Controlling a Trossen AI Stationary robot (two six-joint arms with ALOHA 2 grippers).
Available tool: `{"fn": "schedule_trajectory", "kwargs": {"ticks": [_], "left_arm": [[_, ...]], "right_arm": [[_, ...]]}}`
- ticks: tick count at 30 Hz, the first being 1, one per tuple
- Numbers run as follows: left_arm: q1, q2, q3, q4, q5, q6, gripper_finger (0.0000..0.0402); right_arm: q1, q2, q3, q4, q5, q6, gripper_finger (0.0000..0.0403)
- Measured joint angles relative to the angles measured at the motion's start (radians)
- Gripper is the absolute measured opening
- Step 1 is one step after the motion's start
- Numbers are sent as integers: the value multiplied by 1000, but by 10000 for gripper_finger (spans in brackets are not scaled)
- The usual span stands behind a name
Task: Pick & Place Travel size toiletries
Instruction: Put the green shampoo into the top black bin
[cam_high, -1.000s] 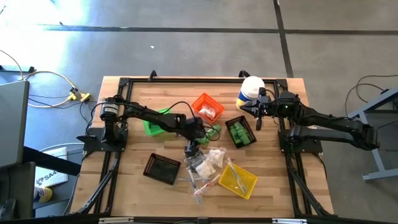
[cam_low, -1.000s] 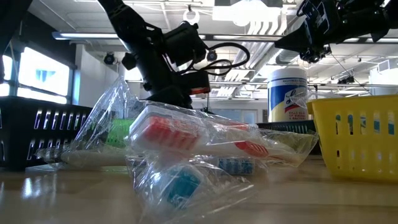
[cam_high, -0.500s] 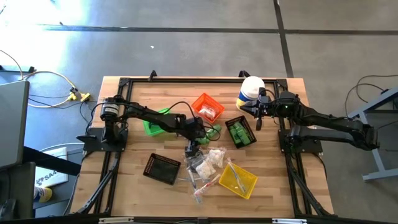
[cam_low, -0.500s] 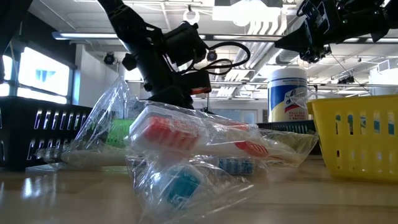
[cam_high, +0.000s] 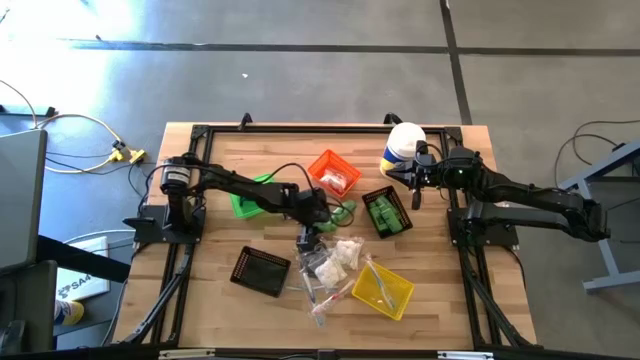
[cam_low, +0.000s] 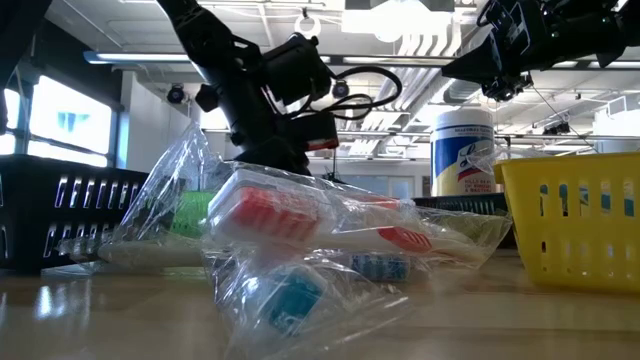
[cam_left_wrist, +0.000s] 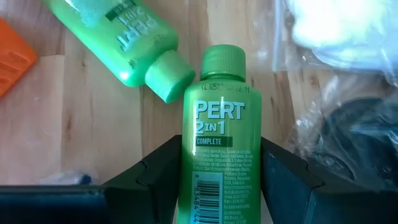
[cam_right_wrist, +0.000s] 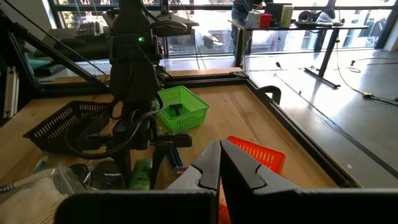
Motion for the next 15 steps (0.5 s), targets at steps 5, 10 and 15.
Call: {"fn": "schedule_trajectory", "kwargs": {"ticks": [5, 10, 15], "left_arm": [[0, -44, 0, -39, -2, 4, 180], [7, -111, 0, -73, -23, 19, 180], [44, -213, 0, -80, -33, 48, 180]], "right_arm": [[0, 0, 0, 0, 0, 0, 3], [0, 0, 0, 1, 0, -1, 2], [0, 0, 0, 26, -1, -2, 2]]}}
